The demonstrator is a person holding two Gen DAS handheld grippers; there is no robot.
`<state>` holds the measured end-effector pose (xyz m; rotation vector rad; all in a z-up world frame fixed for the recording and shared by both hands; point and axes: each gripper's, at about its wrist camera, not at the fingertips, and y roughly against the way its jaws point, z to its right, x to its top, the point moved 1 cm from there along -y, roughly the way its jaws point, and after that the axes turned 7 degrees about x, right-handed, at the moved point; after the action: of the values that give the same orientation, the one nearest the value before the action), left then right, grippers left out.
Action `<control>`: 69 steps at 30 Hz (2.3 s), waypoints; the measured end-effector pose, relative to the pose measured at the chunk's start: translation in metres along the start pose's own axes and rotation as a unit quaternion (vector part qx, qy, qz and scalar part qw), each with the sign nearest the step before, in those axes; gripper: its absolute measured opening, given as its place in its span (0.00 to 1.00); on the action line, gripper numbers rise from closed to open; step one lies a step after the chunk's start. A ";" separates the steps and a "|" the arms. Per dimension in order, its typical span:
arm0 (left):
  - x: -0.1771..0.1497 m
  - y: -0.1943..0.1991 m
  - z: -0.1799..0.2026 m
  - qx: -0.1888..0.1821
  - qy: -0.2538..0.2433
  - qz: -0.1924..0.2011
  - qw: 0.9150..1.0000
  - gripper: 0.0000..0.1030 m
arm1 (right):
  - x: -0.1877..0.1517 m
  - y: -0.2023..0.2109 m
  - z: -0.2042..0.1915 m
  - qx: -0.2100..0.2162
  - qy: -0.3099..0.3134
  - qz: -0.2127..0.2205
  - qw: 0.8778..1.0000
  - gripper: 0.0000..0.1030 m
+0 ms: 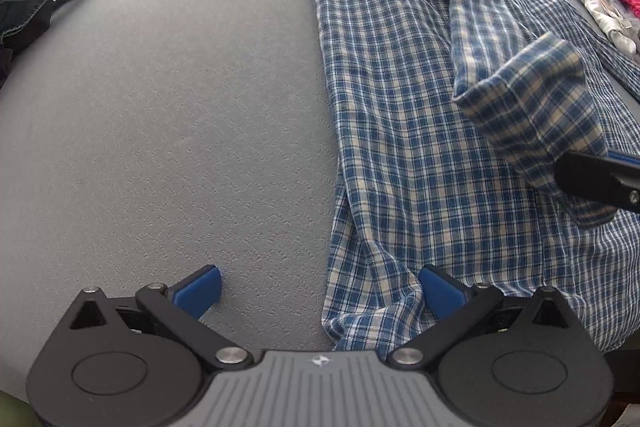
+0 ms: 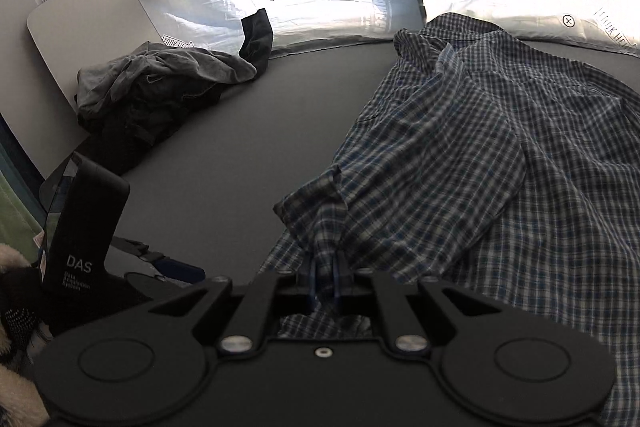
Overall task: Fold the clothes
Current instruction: 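Grasp the shirt hem with the right gripper, pull it straight, release, then grasp the buttoned sleeve cuff with the right gripper and lift it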
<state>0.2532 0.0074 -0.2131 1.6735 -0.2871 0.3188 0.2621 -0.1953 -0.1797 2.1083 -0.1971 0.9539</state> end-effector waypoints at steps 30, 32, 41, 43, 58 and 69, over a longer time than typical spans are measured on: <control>-0.013 0.005 -0.003 0.002 0.003 0.013 1.000 1.00 | -0.016 -0.027 0.033 0.050 -0.157 -0.050 0.985 0.17; -0.013 0.002 -0.003 0.002 0.004 0.013 1.000 1.00 | -0.024 -0.039 0.033 0.039 -0.159 -0.071 0.984 0.15; -0.019 0.020 -0.026 -0.031 0.110 0.043 0.992 1.00 | -0.015 -0.023 0.046 0.038 -0.177 -0.051 0.982 0.36; -0.017 0.030 -0.034 -0.021 0.144 0.077 0.986 1.00 | -0.011 -0.012 0.054 0.028 -0.177 -0.034 0.983 0.42; 0.037 -0.019 0.036 0.037 0.136 0.039 0.989 1.00 | -0.010 0.071 0.160 -0.209 -0.134 0.043 0.968 0.97; 0.045 -0.045 0.045 0.065 0.145 0.006 0.987 1.00 | -0.030 0.149 0.285 -0.357 -0.252 0.107 0.893 1.00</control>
<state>0.3134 -0.0318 -0.2433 1.7268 -0.0609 0.5939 0.3383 -0.5064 -0.2243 1.5999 -0.9145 0.3286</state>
